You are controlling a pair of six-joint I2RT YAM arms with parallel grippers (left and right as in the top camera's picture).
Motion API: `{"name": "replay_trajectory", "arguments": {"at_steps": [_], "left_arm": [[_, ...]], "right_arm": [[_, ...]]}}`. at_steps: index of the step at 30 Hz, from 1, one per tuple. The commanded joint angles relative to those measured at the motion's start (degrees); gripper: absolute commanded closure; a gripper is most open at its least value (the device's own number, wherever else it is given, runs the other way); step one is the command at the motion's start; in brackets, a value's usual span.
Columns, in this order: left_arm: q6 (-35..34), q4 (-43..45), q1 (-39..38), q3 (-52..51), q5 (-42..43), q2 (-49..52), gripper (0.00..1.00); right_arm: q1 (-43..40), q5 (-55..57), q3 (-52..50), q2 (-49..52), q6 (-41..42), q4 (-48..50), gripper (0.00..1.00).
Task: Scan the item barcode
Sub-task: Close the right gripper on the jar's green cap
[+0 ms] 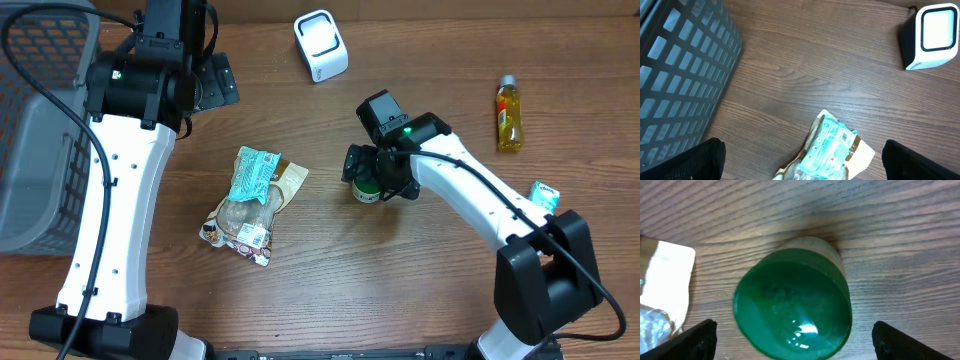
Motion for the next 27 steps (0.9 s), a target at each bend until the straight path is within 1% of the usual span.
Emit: {"name": "replay_trajectory", "arguments": {"at_steps": [1, 4, 13, 15, 16, 20, 22, 27], "left_arm": [[0.85, 0.07, -0.07, 1.14, -0.81, -1.25, 0.00], [0.85, 0.07, -0.07, 1.14, -0.81, -1.25, 0.00], [0.85, 0.07, -0.07, 1.16, -0.81, -1.25, 0.00], [0.85, 0.07, -0.07, 1.14, -0.81, -1.25, 0.01], [0.85, 0.07, -0.07, 1.14, -0.81, -1.25, 0.00], [0.85, 0.07, -0.07, 1.14, -0.81, -1.25, 0.00], [0.85, 0.07, -0.07, 1.16, -0.81, -1.25, 0.01], [0.85, 0.07, -0.07, 1.14, -0.81, -1.25, 0.00]], "right_arm": [[0.26, 0.94, -1.14, 0.83, 0.44, 1.14, 0.05], [0.26, 0.76, -1.14, 0.83, 0.42, 1.55, 0.09], [0.26, 2.29, -1.18, 0.83, 0.42, 3.17, 0.10], [0.26, 3.08, -1.36, 0.83, 0.46, 3.50, 0.12], [0.26, 3.41, -1.38, 0.98, 0.74, 3.39, 0.14], [0.33, 3.32, -1.68, 1.46, 4.81, 3.48, 0.15], [0.37, 3.32, -1.68, 1.73, 4.90, 4.07, 0.16], [0.39, 3.32, -1.68, 1.79, 4.87, 4.72, 0.26]]}}
